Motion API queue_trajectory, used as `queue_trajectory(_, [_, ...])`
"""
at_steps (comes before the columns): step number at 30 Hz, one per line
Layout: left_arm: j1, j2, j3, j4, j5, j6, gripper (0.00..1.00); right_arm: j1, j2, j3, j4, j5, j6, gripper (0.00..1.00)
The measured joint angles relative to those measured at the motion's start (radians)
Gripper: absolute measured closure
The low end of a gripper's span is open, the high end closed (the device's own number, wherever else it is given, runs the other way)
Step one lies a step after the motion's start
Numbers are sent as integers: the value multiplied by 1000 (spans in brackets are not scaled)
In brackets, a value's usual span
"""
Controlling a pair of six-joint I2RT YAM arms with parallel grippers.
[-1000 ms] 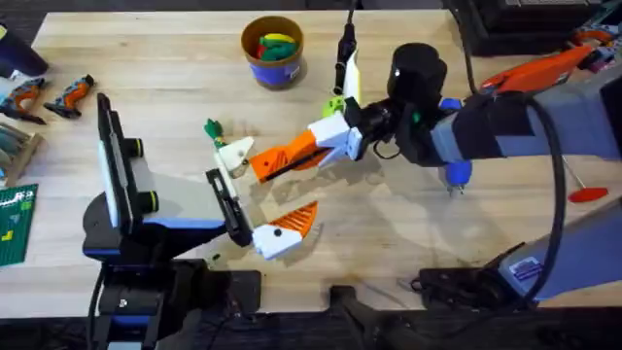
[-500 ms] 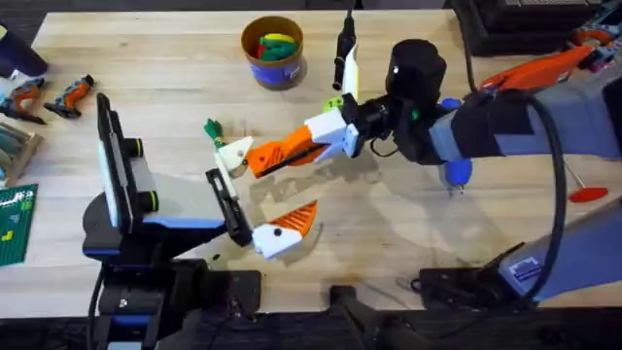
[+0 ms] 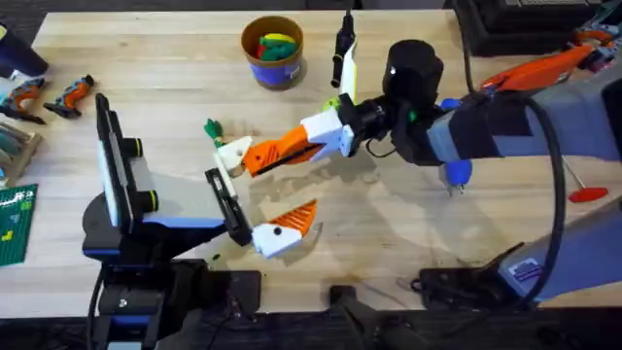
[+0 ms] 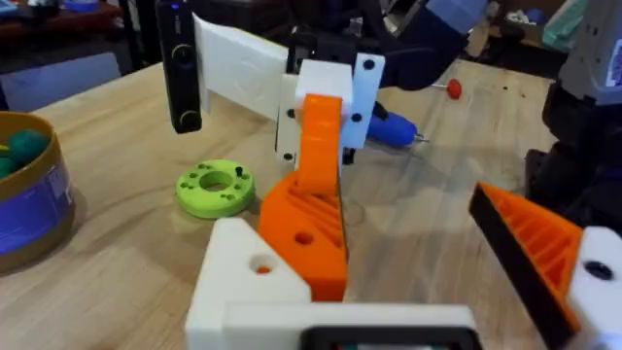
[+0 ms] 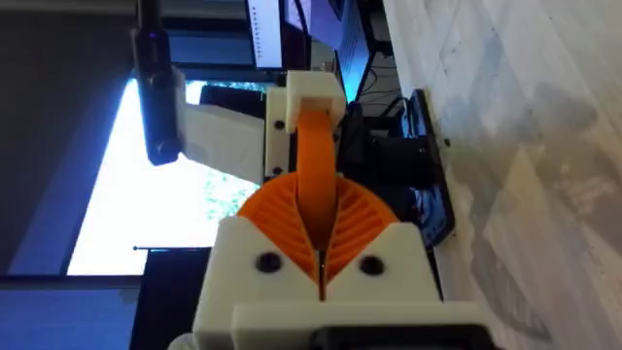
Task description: Pick up the gripper from the table and insert it into the empty holder that is missing its gripper. Then pick up a screw, insert it into the mounting hole, and use the screwdriver to tighten it. Finally, clean up the table by picking up the vegetable and placing it into the bucket.
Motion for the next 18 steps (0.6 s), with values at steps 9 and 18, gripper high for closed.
queue_trajectory(9, [1, 0, 0, 1, -17, -1, 15, 9, 0, 1, 1, 21, -7, 989])
queue_trajectory(18, [2, 0, 0, 1, -17, -3, 15, 31, 0, 2, 2, 63, -15, 989])
